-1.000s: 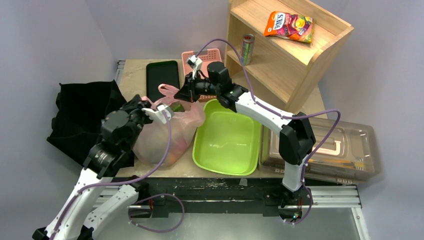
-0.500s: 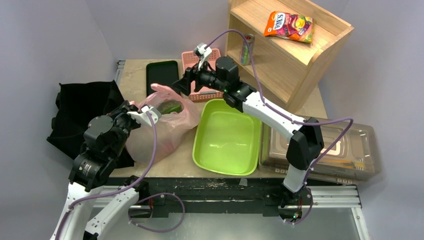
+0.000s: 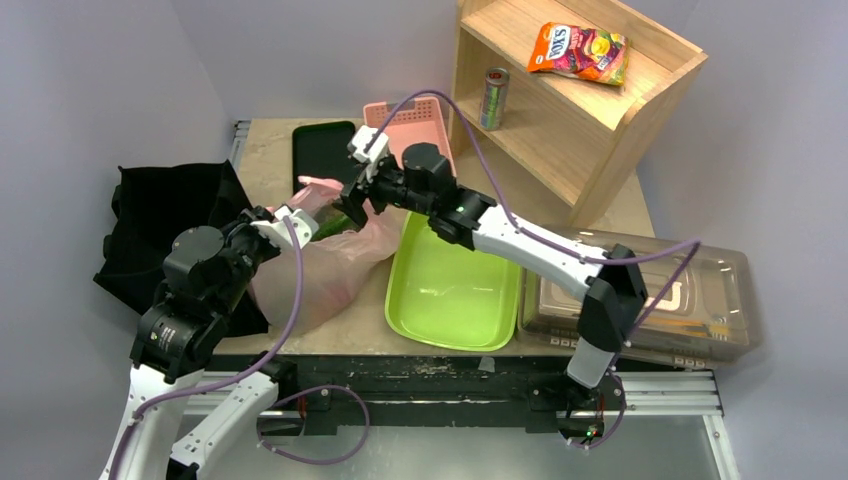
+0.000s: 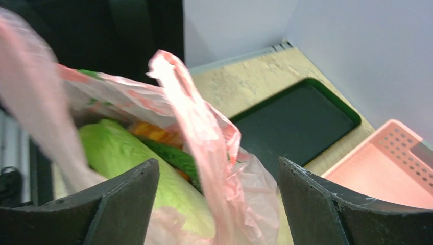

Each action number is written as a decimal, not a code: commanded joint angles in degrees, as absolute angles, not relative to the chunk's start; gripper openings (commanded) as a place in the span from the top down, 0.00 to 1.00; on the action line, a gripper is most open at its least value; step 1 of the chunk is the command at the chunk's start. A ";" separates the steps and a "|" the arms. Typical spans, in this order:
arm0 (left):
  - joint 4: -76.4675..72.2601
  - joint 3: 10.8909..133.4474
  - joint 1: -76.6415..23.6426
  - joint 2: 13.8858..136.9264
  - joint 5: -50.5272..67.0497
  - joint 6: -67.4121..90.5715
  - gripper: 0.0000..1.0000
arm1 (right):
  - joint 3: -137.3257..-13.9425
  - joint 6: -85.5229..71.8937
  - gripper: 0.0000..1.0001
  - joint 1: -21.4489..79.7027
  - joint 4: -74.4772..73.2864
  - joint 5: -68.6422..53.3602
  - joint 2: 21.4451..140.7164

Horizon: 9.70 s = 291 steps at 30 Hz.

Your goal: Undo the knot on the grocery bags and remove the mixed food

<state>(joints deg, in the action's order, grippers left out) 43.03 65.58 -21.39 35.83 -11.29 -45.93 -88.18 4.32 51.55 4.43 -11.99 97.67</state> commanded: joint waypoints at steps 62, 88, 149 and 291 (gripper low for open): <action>64.50 93.19 -12.25 70.99 -5.27 -6.77 0.03 | -111.18 -2.83 1.00 42.98 1.61 -20.26 105.53; 69.35 82.58 8.52 63.84 25.27 -12.25 1.00 | -118.87 9.78 0.15 40.08 -32.27 -24.22 106.96; 64.04 86.83 20.03 66.84 45.08 -24.03 0.63 | -92.64 37.02 0.95 51.57 -28.31 -37.65 97.62; 24.26 54.94 -15.29 81.22 7.92 -12.16 0.51 | -80.71 -7.87 0.82 44.65 1.40 -20.78 103.72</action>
<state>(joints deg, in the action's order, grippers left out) 27.09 55.00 -15.09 78.78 9.50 -13.93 -78.19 -7.01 44.58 -1.98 -21.58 104.42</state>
